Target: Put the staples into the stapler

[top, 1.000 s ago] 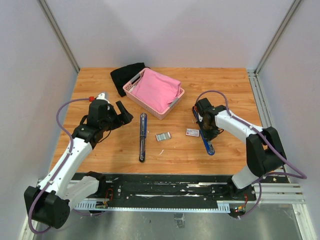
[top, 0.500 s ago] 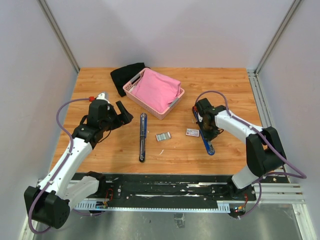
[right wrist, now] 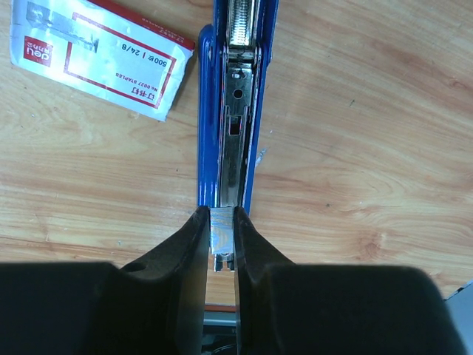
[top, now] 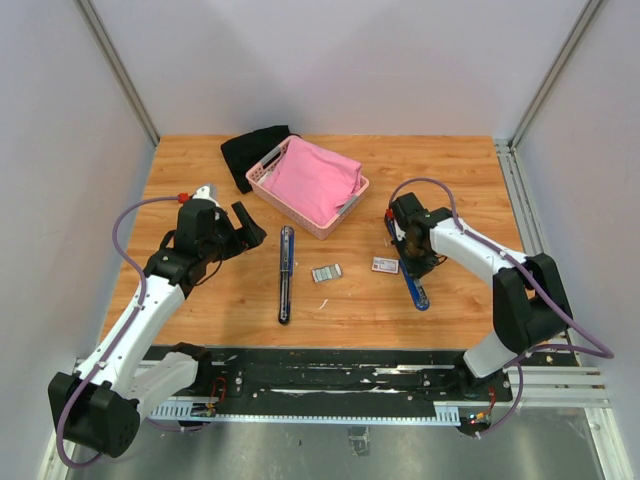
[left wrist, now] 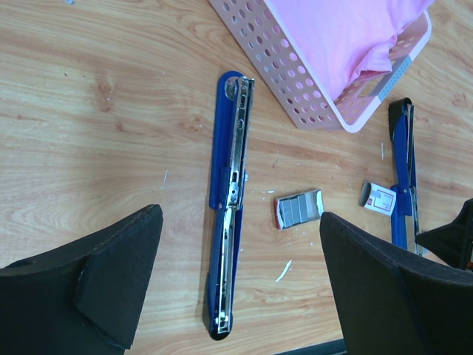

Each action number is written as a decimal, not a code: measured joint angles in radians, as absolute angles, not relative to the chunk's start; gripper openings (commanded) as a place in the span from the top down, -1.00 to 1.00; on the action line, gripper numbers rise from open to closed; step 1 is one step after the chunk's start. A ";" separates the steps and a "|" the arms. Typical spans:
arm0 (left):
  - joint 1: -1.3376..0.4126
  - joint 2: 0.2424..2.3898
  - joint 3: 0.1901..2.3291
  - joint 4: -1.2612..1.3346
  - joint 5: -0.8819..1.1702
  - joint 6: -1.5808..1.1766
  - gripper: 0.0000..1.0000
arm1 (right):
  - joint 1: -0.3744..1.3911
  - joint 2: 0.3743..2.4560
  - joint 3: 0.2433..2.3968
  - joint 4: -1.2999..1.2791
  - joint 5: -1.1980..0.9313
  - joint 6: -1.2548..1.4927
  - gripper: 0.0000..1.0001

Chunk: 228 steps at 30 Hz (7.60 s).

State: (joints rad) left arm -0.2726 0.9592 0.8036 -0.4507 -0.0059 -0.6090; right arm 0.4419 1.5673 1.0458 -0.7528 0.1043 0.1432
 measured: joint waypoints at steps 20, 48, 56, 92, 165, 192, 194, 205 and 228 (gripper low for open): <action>-0.273 0.959 0.804 -0.451 -0.006 -0.609 -0.84 | 0.427 1.577 1.029 -0.745 0.097 0.129 0.76; -0.273 0.959 0.804 -0.451 -0.006 -0.609 -0.84 | 0.403 1.579 1.037 -0.761 0.061 0.080 0.76; -0.273 0.958 0.804 -0.451 -0.006 -0.609 -0.84 | 0.403 1.579 1.037 -0.760 0.060 0.078 0.76; -0.273 0.956 0.804 -0.453 -0.006 -0.597 -0.84 | 0.480 1.578 1.008 -0.716 0.027 0.196 0.78; -0.757 1.462 0.931 0.207 0.335 -0.864 0.63 | 0.606 1.430 1.377 -0.704 -0.148 0.759 0.57; -0.777 1.465 0.954 0.185 0.326 -0.804 0.68 | 0.606 1.430 1.381 -0.708 -0.111 0.754 0.46; -0.777 1.465 0.954 0.185 0.326 -0.805 0.68 | 0.606 1.430 1.385 -0.708 -0.104 0.752 0.46; -0.782 1.472 0.959 0.185 0.323 -0.805 0.68 | 0.598 1.430 1.394 -0.709 -0.086 0.735 0.61; -0.763 1.266 0.876 0.103 0.193 -0.734 -0.73 | 0.548 1.298 1.195 -0.647 0.083 0.511 0.73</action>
State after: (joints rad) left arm -0.7628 1.2655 0.8761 0.1028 0.1928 -0.7338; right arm 0.5480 1.2984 1.1950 -0.6472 0.0830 0.5114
